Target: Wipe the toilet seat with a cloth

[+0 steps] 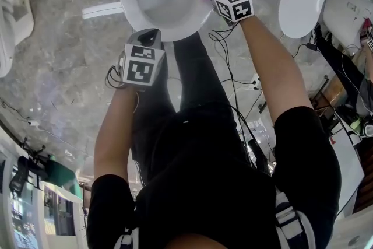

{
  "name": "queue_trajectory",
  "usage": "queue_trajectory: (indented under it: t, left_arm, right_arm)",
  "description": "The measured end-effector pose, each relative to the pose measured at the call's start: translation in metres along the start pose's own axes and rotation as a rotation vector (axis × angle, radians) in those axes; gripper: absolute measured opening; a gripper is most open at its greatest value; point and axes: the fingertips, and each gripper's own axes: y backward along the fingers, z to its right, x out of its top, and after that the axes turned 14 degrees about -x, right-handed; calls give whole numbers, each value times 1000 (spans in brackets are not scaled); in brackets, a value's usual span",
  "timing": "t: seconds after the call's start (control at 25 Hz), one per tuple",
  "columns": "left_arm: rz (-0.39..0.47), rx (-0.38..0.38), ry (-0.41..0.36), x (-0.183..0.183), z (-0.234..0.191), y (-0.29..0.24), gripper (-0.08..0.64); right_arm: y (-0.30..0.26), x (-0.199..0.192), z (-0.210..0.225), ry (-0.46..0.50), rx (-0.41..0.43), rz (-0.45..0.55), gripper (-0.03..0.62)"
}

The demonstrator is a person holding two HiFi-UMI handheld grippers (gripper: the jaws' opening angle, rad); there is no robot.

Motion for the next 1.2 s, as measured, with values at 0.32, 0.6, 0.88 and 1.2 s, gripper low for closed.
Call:
queue_trajectory:
  t: [0.32, 0.6, 0.88, 1.2]
  left_arm:
    - [-27, -35, -53, -29, 1, 5, 8]
    - [-20, -21, -48, -50, -24, 21, 8]
    - [-13, -8, -24, -70, -44, 29, 8]
    - [-26, -11, -20, -91, -50, 28, 8]
  right_arm:
    - [19, -31, -34, -33, -44, 1, 54]
    - [41, -65, -70, -151, -84, 5, 54]
    - [57, -92, -113, -316, -90, 6, 54]
    - [58, -98, -186, -470, -77, 13, 54]
